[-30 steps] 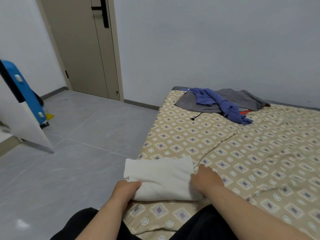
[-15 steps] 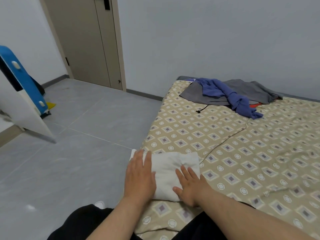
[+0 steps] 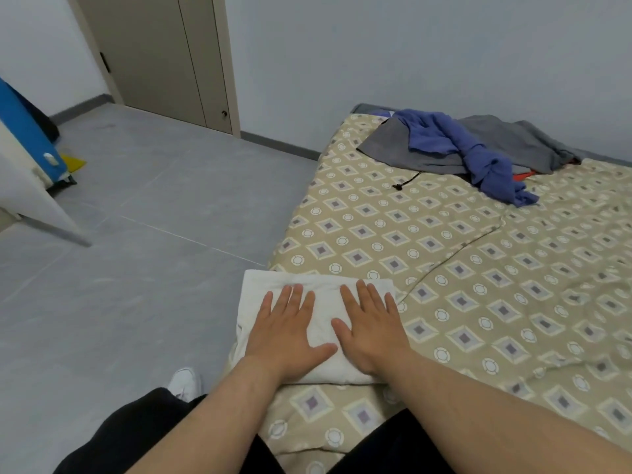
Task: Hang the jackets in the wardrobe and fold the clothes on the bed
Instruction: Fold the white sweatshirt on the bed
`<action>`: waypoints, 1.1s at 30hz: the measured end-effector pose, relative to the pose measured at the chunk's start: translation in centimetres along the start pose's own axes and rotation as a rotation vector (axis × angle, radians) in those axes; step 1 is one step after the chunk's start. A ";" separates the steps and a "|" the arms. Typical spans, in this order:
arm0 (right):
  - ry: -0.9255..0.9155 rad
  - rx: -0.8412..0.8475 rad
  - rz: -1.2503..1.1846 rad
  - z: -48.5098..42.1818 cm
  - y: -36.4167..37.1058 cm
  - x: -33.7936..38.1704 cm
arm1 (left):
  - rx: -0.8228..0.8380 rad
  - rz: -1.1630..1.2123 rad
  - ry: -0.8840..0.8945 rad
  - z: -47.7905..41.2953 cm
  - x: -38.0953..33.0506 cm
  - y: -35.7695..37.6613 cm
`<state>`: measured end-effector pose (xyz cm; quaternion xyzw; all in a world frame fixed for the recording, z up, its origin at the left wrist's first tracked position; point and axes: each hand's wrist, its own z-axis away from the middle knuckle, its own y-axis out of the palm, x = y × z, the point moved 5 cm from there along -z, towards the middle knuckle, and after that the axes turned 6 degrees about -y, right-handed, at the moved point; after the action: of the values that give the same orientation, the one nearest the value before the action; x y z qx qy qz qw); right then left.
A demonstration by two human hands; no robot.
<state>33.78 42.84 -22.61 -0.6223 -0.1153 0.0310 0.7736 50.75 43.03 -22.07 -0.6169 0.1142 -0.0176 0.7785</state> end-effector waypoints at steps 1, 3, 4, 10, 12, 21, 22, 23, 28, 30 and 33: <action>0.040 -0.031 -0.017 -0.4 0.1 -0.2 | -0.012 0.012 0.001 -0.3 0.0 0.0; 0.097 -0.085 -0.029 -1.1 0.4 -0.5 | -0.029 0.024 -0.012 -1.1 0.1 0.2; 0.111 -0.104 -0.037 -1.4 0.5 -0.6 | -0.037 0.029 -0.028 -1.6 0.1 0.3; 0.181 -0.162 -0.105 -3.6 0.0 -1.8 | -0.074 0.059 -0.091 -6.1 -0.5 -0.2; 0.227 -0.186 -0.122 -4.4 -0.1 -2.4 | -0.076 0.066 -0.105 -7.2 -1.0 0.0; 0.275 -0.234 -0.120 -5.1 -0.1 -2.9 | -0.123 0.112 -0.098 -6.9 -1.6 -0.5; 0.279 -0.238 -0.129 -5.1 -0.1 -3.0 | -0.142 0.111 -0.091 -6.5 -1.5 -0.6; 0.283 -0.242 -0.137 -5.1 -0.1 -3.1 | -0.160 0.108 -0.081 -6.1 -1.4 -0.8; 0.282 -0.247 -0.147 -5.0 -0.3 -3.2 | -0.028 0.044 0.044 -3.3 -0.7 -0.9; 0.282 -0.241 -0.149 -5.0 -0.4 -3.1 | 0.047 0.015 0.031 -1.9 0.3 -1.0; 0.276 -0.239 -0.144 -5.0 -0.6 -3.0 | 0.094 -0.007 -0.112 0.5 1.9 -1.4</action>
<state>31.87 37.38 -23.42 -0.6983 -0.0553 -0.1239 0.7028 52.86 42.88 -20.90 -0.5799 0.0675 0.0087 0.8119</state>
